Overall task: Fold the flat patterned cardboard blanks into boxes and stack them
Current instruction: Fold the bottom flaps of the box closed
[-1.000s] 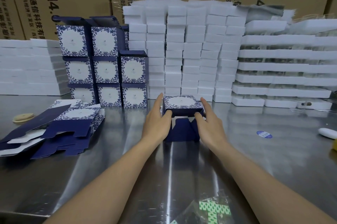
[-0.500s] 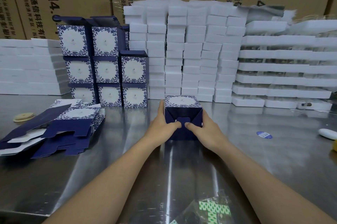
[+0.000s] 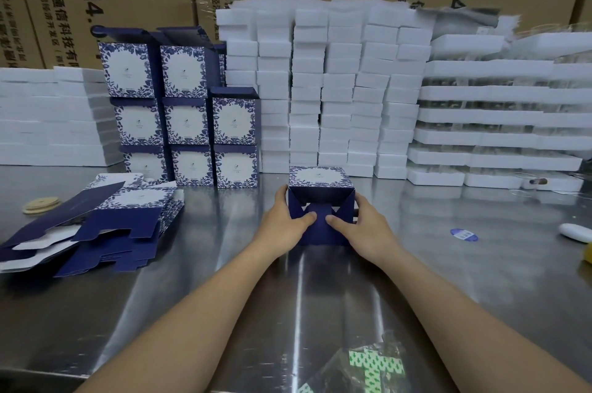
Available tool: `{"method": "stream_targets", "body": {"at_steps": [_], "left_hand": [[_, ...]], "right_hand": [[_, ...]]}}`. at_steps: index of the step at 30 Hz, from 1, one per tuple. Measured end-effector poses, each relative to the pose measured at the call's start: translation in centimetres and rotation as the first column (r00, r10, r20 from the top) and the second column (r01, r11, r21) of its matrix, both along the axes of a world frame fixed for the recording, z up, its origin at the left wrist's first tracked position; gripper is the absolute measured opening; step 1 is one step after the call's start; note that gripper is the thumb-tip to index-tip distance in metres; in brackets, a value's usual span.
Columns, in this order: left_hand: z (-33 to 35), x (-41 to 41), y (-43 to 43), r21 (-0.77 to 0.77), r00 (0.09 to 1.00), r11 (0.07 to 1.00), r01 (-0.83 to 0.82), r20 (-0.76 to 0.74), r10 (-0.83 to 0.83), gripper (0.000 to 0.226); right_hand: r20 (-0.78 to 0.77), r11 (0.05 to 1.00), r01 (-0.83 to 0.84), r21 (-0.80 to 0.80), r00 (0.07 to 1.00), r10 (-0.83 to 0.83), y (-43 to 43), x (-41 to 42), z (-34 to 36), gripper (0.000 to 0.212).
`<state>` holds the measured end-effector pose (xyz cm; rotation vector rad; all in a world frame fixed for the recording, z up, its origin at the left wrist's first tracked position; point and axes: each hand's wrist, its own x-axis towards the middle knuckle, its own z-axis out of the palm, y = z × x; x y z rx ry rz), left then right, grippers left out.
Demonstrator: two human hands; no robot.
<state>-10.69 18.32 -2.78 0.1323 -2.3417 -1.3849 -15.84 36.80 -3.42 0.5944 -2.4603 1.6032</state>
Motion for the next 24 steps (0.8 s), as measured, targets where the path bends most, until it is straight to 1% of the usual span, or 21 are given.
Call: {"method": "stream_targets", "body": {"at_steps": [2,6,9,17,19,24], "left_hand": [[-0.1,0.0,-0.1,-0.009,1.000,1.000,0.002,-0.003,-0.002,0.076],[-0.2,-0.2,-0.2,-0.035,1.000,0.999,-0.007,-0.004,0.007,0.071],[-0.3,-0.3,-0.3,-0.041,1.000,0.999,-0.009,0.006,0.009,0.068],[-0.1,-0.4,-0.1,0.017,1.000,1.000,-0.001,0.004,0.001,0.061],[-0.1,-0.2,-0.1,0.027,1.000,0.999,0.021,-0.007,-0.021,0.067],[0.0,0.0,0.0,0.062,0.996,0.995,0.078,-0.034,-0.076,0.095]], "right_hand": [[-0.001,1.000,0.006,-0.001,1.000,-0.006,0.0,-0.1,-0.1,0.073],[-0.014,0.999,0.035,0.009,0.999,-0.035,0.0,-0.5,-0.4,0.064],[-0.018,0.999,0.037,0.012,0.999,-0.037,0.0,-0.7,-0.6,0.063],[-0.015,1.000,0.022,0.000,1.000,-0.022,-0.1,-0.5,-0.5,0.062],[-0.019,1.000,0.010,-0.004,1.000,-0.010,-0.1,-0.1,-0.3,0.057],[-0.055,0.998,-0.037,0.042,0.998,0.040,-0.1,0.5,-0.1,0.039]]}}
